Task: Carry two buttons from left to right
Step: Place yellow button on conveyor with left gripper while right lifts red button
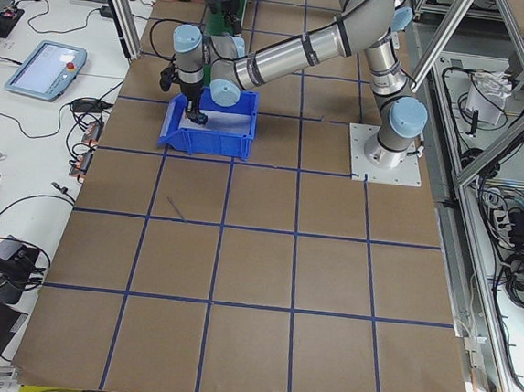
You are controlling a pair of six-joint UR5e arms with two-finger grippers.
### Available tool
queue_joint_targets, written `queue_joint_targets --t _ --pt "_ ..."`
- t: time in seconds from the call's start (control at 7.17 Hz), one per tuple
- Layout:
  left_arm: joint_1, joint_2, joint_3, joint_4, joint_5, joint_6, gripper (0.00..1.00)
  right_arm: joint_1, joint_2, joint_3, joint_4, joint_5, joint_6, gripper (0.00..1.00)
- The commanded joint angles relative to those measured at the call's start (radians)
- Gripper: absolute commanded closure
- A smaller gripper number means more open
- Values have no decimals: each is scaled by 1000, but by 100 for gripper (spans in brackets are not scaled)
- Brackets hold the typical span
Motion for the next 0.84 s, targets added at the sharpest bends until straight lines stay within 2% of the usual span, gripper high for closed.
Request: queue_joint_targets --t 0.0,0.42,0.56,0.7 --pt "-3 63 5 -49 0 -17 64 -7 2 -2 -2 -2 -13 4" --pt "-25 222 40 -199 8 -91 63 -33 18 -2 -22 1 -41 5" --pt "-28 248 74 -263 8 -111 63 -33 18 -2 -31 1 -47 6" --pt "-54 252 101 -296 9 -160 62 -36 21 0 -31 1 -48 11"
